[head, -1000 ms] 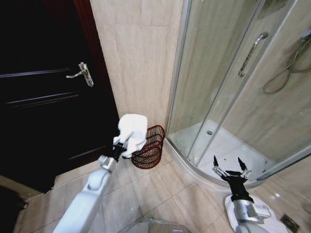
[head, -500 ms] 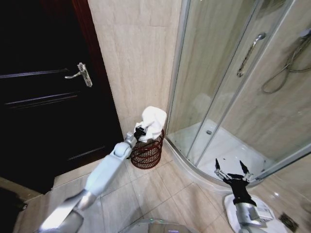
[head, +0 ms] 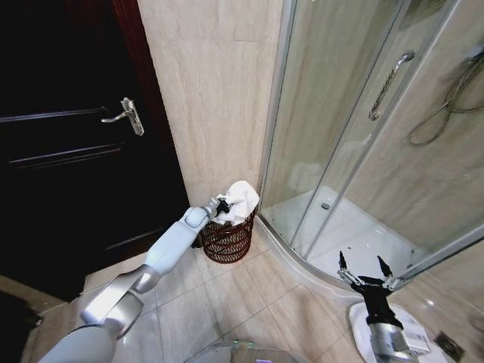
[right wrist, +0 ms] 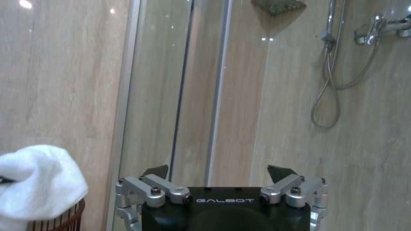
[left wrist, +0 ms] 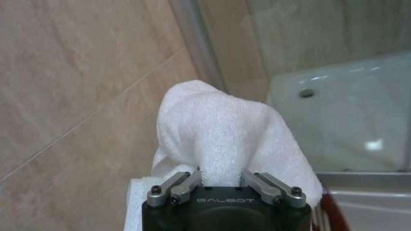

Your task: Discard the used towel into the hamper.

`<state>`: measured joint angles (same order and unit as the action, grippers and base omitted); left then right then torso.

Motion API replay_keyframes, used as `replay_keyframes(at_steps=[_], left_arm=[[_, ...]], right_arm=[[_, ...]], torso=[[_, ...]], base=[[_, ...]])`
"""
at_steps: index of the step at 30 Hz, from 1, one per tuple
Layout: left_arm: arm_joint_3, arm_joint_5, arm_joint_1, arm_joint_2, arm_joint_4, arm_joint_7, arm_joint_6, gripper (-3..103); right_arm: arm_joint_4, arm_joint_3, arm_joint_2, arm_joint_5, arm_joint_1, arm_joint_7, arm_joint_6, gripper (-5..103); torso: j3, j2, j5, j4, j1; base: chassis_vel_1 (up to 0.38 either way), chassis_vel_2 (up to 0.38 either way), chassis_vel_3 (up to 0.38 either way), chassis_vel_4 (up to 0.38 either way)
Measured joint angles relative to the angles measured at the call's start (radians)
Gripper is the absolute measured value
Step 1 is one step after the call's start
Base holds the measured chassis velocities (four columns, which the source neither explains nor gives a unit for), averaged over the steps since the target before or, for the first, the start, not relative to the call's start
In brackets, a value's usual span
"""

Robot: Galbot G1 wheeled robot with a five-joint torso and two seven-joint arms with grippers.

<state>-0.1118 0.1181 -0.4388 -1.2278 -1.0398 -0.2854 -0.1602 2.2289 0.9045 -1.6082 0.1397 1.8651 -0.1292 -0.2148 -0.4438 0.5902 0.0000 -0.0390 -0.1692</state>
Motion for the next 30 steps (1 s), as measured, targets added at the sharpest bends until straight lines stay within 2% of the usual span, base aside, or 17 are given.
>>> replay_keyframes(at_steps=[4,6,7,9,12,15,20,23,24,27,30], left_arm=[[-0.002,-0.004,-0.011,0.001,-0.002,0.028,-0.005,11],[-0.002,-0.005,-0.023,0.011,-0.031,0.025,-0.02,20],[-0.002,-0.005,-0.023,0.011,-0.031,0.025,-0.02,20],[-0.001,-0.002,-0.03,0.013,-0.046,0.024,-0.029,32],[0.005,0.004,-0.033,0.012,-0.056,0.02,-0.039,37],[0.009,0.008,-0.039,0.013,-0.07,0.007,-0.054,54],[0.008,0.017,-0.042,0.021,-0.08,-0.009,-0.065,64],[0.008,0.018,-0.042,0.02,-0.086,-0.022,-0.073,81],[0.008,0.018,-0.042,0.02,-0.086,-0.022,-0.073,81],[0.009,0.018,-0.043,0.019,-0.097,-0.022,-0.083,96],[0.008,0.018,-0.043,0.02,-0.1,-0.022,-0.086,98]], right_arm=[[0.006,0.008,0.0,0.015,0.0,0.003,0.0,100],[0.007,0.012,0.0,0.025,0.002,0.005,0.0,100],[0.007,0.012,0.0,0.025,0.002,0.005,0.0,100],[0.006,0.014,0.0,0.03,0.004,0.005,-0.002,100],[0.003,0.015,0.0,0.033,0.004,0.002,-0.002,100],[-0.003,0.016,0.0,0.038,-0.004,0.002,0.001,100],[-0.005,0.019,0.0,0.05,-0.006,0.002,0.005,100],[-0.018,0.026,0.0,0.064,-0.008,0.002,0.005,100],[-0.018,0.026,0.0,0.064,-0.008,0.002,0.005,100],[-0.025,0.03,0.0,0.076,-0.009,0.003,0.005,100],[-0.026,0.032,0.0,0.085,-0.011,0.005,0.005,100]], torso=[[0.0,0.0,0.0,-0.0003,0.0],[0.0,0.001,0.0,-0.0002,0.0],[0.0,0.001,0.0,-0.0002,0.0],[0.0,0.001,0.0,-0.0002,0.0],[0.0,0.001,0.0,-0.0001,0.0],[-0.001,0.001,0.0,0.0,0.0],[-0.001,0.001,0.0001,-0.0002,-0.001],[-0.001,0.001,0.0,-0.0001,-0.001],[-0.001,0.001,0.0,-0.0001,-0.001],[-0.001,0.001,0.0,0.0,-0.001],[-0.001,0.001,0.0,-0.0001,-0.001]], base=[[0.0,0.0,0.0,0.0],[0.0,0.0,0.0,0.0],[0.0,0.0,0.0,0.0],[0.0,0.0,0.0,0.0],[0.0,0.0,0.0,0.0],[0.0,0.0,0.0,0.0],[0.0,0.0,0.0,0.0],[0.0,0.0,0.0,0.0],[0.0,0.0,0.0,0.0],[0.0,0.0,0.0,0.0],[0.0,0.0,0.0,0.0]])
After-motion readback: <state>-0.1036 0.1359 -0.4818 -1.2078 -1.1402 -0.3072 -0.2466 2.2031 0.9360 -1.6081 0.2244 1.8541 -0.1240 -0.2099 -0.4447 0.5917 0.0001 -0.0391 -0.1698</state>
